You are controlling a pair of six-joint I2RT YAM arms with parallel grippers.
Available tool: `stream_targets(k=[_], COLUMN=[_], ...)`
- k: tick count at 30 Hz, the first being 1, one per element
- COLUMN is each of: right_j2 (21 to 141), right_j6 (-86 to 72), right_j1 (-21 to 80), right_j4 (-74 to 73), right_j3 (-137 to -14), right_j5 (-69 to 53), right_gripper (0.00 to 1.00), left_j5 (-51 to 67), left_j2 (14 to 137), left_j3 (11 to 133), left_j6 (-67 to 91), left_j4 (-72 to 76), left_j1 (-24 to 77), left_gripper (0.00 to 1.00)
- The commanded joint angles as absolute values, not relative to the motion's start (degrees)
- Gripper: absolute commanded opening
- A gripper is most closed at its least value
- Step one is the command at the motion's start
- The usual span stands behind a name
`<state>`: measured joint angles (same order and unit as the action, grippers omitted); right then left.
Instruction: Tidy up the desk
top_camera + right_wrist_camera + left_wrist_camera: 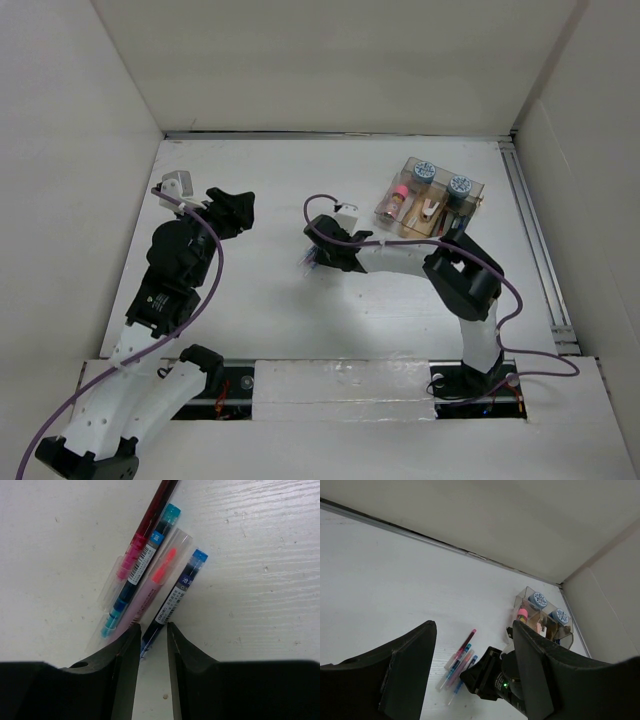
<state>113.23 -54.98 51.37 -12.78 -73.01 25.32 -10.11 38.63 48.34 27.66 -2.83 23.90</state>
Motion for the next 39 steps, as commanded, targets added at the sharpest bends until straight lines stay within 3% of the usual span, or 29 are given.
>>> stream_targets(k=[1, 5, 8, 13, 16, 19, 20, 22, 26, 33, 39], right_j2=[112.15, 111.53, 111.01, 108.81, 105.74, 104.59, 104.85, 105.9, 105.91, 93.1, 80.33], right_j6=[-54.84, -54.76, -54.05, -53.35, -53.61, -53.53, -53.18, -53.17, -53.43, -53.7, -52.38], right_j1=[51.68, 51.68, 51.68, 51.68, 51.68, 51.68, 51.68, 51.68, 51.68, 45.54, 28.74], right_j4=[-15.2, -15.12, -16.7, -18.72, -18.81, -18.55, -18.63, -19.33, -18.63, -17.49, -11.43], right_j3=[-71.37, -70.84, -71.37, -69.62, -66.46, -64.43, -64.34, -64.69, -63.9, -60.13, -55.72], right_j5=[27.77, 27.6, 27.6, 27.77, 27.6, 26.99, 26.63, 26.46, 26.28, 30.14, 29.27], right_gripper=[0.34, 0.35, 0.3, 0.04, 0.06, 0.22, 0.24, 0.22, 0.04, 0.0, 0.01], left_j5=[-10.02, -10.2, -10.37, -10.37, -10.63, -10.46, -10.55, -10.63, -10.37, -9.67, -9.23], left_j2=[38.14, 37.97, 37.71, 37.36, 37.44, 37.27, 37.0, 37.26, 37.53, 37.71, 37.71], left_j3=[48.6, 48.52, 48.52, 48.43, 48.43, 48.43, 48.43, 48.34, 48.52, 48.34, 48.34], left_j6=[26.98, 26.98, 26.98, 26.89, 26.89, 26.89, 26.89, 26.89, 26.89, 26.98, 27.07], left_j4=[-1.05, -0.97, -0.88, -1.14, -1.05, -1.23, -0.8, -0.79, -0.97, -0.88, -0.79], left_j1=[23.64, 23.64, 23.64, 23.64, 23.64, 23.64, 23.64, 23.64, 23.64, 23.64, 23.64], left_gripper=[0.59, 0.59, 0.59, 0.59, 0.59, 0.59, 0.59, 0.59, 0.59, 0.59, 0.59])
